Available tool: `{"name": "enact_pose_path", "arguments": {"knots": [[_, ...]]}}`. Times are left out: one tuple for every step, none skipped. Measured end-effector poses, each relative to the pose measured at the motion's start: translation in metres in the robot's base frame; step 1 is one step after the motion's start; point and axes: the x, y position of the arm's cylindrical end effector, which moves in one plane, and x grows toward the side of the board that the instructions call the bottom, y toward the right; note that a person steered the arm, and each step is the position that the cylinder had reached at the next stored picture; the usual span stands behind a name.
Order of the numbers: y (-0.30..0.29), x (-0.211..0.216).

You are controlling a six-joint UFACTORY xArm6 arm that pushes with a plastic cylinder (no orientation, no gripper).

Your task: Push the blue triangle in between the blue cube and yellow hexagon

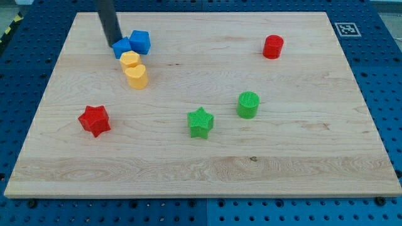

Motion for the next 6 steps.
{"name": "enact_pose_path", "arguments": {"knots": [[-0.020,0.012],[-0.010,0.019],[0.023,0.019],[0.041,0.019],[0.020,0.019],[-0.034,0.023]]}}
